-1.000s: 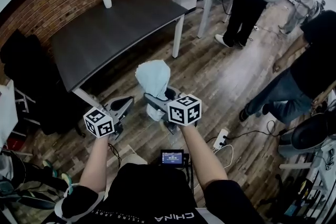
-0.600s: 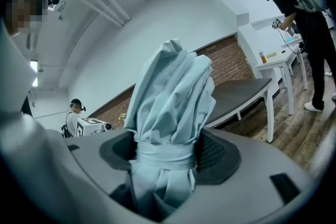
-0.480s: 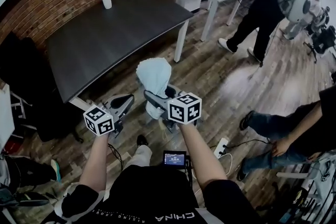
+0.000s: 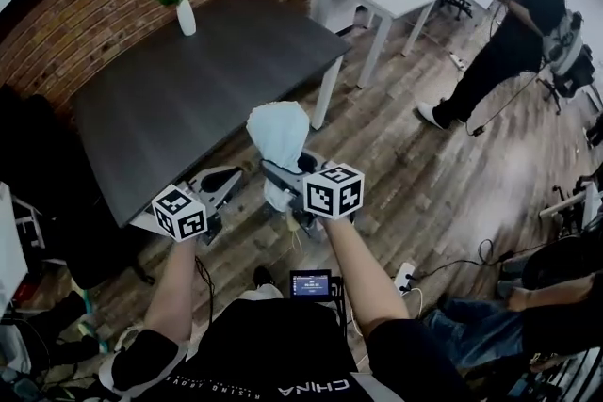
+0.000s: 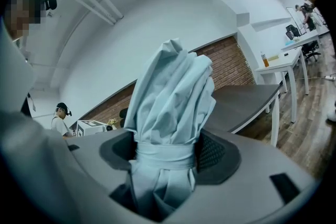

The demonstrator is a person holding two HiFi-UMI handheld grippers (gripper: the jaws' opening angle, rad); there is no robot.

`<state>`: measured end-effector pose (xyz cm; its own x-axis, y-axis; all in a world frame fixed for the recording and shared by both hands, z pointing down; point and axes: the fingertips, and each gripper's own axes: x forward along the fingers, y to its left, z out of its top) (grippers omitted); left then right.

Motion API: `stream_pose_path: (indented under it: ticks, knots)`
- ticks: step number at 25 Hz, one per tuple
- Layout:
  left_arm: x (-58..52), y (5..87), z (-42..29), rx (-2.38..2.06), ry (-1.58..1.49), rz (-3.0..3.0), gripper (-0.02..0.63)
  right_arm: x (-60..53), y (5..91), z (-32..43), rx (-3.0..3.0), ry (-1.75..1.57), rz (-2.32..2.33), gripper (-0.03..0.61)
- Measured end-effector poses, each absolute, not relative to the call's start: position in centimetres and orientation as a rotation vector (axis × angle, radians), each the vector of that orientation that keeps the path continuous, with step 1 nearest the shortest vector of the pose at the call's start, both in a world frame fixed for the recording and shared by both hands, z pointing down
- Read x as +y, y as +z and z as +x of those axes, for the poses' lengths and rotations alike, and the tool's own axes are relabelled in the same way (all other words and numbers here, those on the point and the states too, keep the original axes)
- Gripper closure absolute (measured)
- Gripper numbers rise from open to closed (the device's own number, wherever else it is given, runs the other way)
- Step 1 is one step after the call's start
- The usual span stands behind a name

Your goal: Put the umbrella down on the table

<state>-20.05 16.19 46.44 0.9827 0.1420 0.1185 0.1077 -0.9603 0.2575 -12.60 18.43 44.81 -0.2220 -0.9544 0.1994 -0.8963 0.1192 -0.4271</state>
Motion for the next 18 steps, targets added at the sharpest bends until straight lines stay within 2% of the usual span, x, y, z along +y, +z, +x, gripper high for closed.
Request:
stream_pose_path:
  ticks: [11,18]
  knots:
    - [9.3,46.8,-19.0,0.188,0.203,2.877,0.611,12.3,44.9,-11.7,2.239,-0.706,-1.894,0.275]
    - [7.4,47.8,-16.0,0.189,0.228,2.86,0.611,10.1,45.9,-8.9,2.224,-0.727,-1.887,0.275]
